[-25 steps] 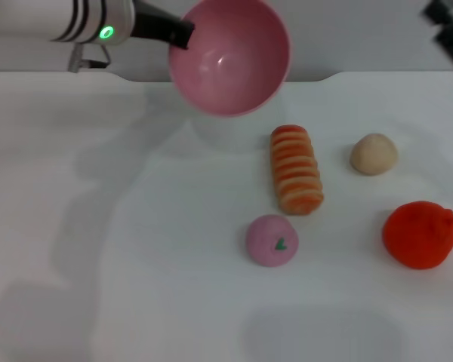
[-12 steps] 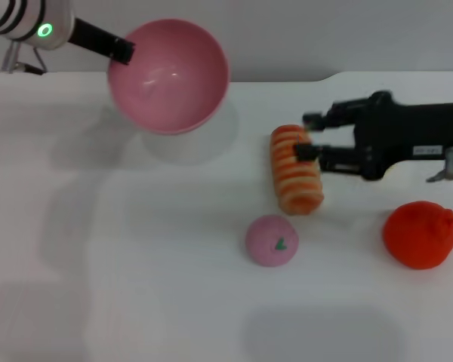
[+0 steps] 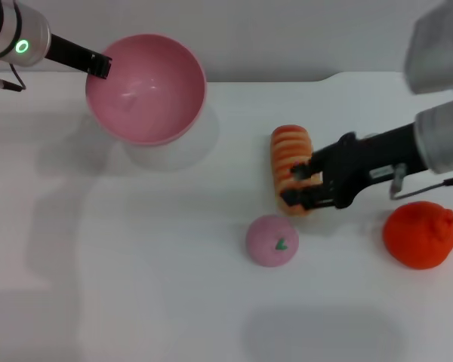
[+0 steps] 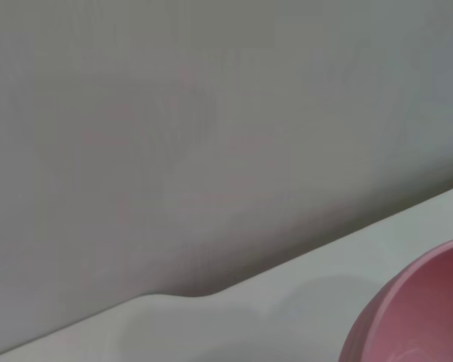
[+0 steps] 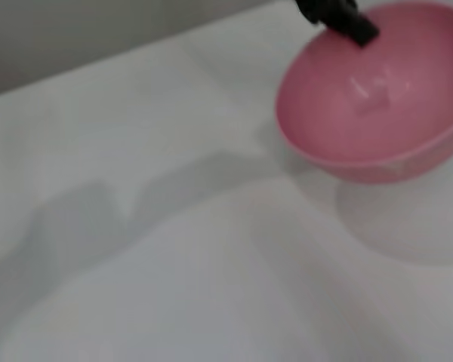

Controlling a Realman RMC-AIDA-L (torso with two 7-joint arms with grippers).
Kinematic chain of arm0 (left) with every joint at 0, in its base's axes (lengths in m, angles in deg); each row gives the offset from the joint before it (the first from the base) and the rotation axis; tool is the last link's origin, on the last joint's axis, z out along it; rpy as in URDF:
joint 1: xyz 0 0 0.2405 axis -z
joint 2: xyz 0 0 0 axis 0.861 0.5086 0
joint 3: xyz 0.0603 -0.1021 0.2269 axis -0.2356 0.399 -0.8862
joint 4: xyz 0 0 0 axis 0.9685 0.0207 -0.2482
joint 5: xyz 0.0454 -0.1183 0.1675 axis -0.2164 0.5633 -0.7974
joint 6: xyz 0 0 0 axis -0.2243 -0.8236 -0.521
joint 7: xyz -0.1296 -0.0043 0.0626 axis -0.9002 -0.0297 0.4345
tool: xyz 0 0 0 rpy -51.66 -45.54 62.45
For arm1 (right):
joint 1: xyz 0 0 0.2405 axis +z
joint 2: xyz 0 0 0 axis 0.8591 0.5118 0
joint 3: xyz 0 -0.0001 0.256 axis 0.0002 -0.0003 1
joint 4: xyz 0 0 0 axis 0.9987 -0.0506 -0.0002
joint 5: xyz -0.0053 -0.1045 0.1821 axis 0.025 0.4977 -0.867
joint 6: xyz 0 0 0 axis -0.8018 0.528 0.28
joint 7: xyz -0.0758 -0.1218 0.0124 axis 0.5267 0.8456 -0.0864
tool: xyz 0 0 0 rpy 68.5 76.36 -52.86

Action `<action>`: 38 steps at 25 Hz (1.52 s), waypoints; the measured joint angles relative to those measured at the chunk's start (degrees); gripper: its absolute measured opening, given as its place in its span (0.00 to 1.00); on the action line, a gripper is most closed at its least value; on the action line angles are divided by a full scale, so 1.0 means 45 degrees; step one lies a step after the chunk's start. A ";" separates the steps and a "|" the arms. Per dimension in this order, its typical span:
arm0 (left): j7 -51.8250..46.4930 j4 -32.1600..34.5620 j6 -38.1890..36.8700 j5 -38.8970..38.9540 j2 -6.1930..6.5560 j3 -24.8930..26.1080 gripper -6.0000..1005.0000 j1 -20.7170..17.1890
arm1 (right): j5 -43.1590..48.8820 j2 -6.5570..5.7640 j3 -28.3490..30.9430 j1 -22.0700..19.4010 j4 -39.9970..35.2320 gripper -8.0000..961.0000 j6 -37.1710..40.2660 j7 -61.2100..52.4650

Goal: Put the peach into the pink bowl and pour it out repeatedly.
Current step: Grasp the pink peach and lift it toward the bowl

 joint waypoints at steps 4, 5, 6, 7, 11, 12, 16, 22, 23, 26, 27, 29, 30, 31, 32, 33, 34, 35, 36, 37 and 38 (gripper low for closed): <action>0.0024 0.0053 0.0085 0.0034 -0.0121 0.0016 0.05 -0.0029 | 0.0378 -0.0009 -0.0614 0.0375 0.1322 0.47 -0.1394 -0.0022; 0.0049 0.0055 0.0132 0.0039 -0.0166 0.0010 0.05 -0.0030 | 0.0428 -0.0006 -0.0696 0.0503 0.1703 0.47 -0.1706 -0.0025; 0.0070 0.0055 0.0164 0.0042 -0.0199 -0.0002 0.05 -0.0029 | 0.0448 -0.0006 -0.0760 0.0608 0.1998 0.47 -0.1933 -0.0027; 0.0088 0.0056 0.0204 0.0042 -0.0228 -0.0019 0.05 -0.0026 | 0.0455 -0.0004 -0.0868 0.0716 0.2324 0.47 -0.2165 -0.0030; 0.0118 0.0058 0.0230 0.0045 -0.0282 -0.0072 0.05 0.0039 | 0.0434 0.0001 -0.1367 0.0966 0.3223 0.47 -0.2907 -0.0027; 0.0123 0.0058 0.0249 0.0047 -0.0302 -0.0084 0.05 0.0068 | 0.0406 0.0008 -0.1512 0.1006 0.3381 0.47 -0.3046 -0.0020; 0.0142 0.0056 0.0369 0.0049 -0.0346 -0.0102 0.05 0.0096 | 0.0355 0.0036 -0.2016 0.1073 0.3703 0.47 -0.3331 -0.0023; 0.0157 0.0015 0.0518 0.0042 -0.0443 -0.0103 0.05 0.0092 | -0.0038 0.0081 -0.2578 0.1093 0.4177 0.47 -0.3646 -0.0031; 0.0159 -0.0004 0.0528 0.0041 -0.0453 -0.0103 0.05 0.0085 | -0.0131 0.0081 -0.2651 0.1105 0.4261 0.47 -0.3686 -0.0026; 0.0168 -0.0034 0.0576 0.0036 -0.0476 -0.0102 0.05 0.0057 | -0.0302 0.0084 -0.2846 0.1121 0.4390 0.47 -0.3743 0.0009; 0.0169 -0.0037 0.0578 0.0035 -0.0484 -0.0101 0.05 0.0055 | -0.0338 0.0084 -0.2888 0.1124 0.4416 0.47 -0.3764 0.0013; 0.0169 -0.0040 0.0578 0.0032 -0.0486 -0.0101 0.05 0.0053 | -0.0361 0.0084 -0.2964 0.1125 0.4454 0.46 -0.3904 0.0013; 0.0169 -0.0041 0.0578 0.0030 -0.0490 -0.0102 0.05 0.0053 | -0.0364 0.0085 -0.3000 0.1124 0.4463 0.46 -0.3981 0.0014; 0.0170 -0.0042 0.0578 0.0030 -0.0496 -0.0101 0.05 0.0053 | -0.0364 0.0085 -0.3042 0.1111 0.4477 0.46 -0.4082 0.0013; 0.0173 -0.0041 0.0578 0.0029 -0.0499 -0.0102 0.05 0.0053 | -0.0364 0.0084 -0.3060 0.1098 0.4479 0.46 -0.4132 0.0023; 0.0178 -0.0042 0.0577 0.0027 -0.0505 -0.0102 0.05 0.0053 | -0.0365 0.0084 -0.3070 0.1087 0.4481 0.44 -0.4175 0.0039; 0.0182 -0.0042 0.0578 0.0023 -0.0504 -0.0101 0.05 0.0052 | -0.0365 0.0087 -0.3072 0.1074 0.4483 0.42 -0.4205 0.0058; 0.0182 -0.0042 0.0578 0.0023 -0.0504 -0.0101 0.05 0.0052 | -0.0365 0.0091 -0.3074 0.1065 0.4483 0.40 -0.4235 0.0076; 0.0186 -0.0042 0.0578 0.0020 -0.0505 -0.0102 0.05 0.0052 | -0.0364 0.0097 -0.3080 0.1054 0.4483 0.38 -0.4274 0.0091; 0.0191 -0.0042 0.0589 0.0011 -0.0505 -0.0101 0.05 0.0052 | -0.0365 0.0099 -0.3102 0.1048 0.4481 0.36 -0.4313 0.0095; 0.0191 -0.0042 0.0596 0.0010 -0.0505 -0.0102 0.05 0.0052 | -0.0365 0.0100 -0.3130 0.1042 0.4468 0.34 -0.4354 0.0098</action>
